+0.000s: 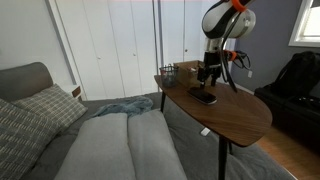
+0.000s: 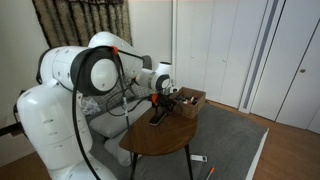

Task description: Put the eyeglass case in the box

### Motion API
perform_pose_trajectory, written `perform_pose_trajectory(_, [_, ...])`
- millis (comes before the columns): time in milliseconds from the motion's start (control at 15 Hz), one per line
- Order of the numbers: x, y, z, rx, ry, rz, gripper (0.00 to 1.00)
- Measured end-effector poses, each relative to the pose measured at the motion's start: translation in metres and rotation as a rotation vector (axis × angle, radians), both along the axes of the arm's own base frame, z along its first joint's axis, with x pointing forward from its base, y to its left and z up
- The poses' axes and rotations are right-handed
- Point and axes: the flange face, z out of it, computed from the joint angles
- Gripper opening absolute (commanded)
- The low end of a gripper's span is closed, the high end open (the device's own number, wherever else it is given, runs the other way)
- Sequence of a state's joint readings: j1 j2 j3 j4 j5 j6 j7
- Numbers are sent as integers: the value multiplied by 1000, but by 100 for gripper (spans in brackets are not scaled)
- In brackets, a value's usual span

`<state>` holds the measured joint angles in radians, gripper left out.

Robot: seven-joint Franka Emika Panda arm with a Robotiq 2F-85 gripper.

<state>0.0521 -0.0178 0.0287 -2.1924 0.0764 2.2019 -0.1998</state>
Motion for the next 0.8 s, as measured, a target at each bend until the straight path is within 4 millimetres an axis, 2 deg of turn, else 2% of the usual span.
perform_pose_trajectory(267, [3, -19, -5, -14, -5, -27, 100])
perform_pose_trajectory(800, [3, -17, -5, 3, -7, -44, 100])
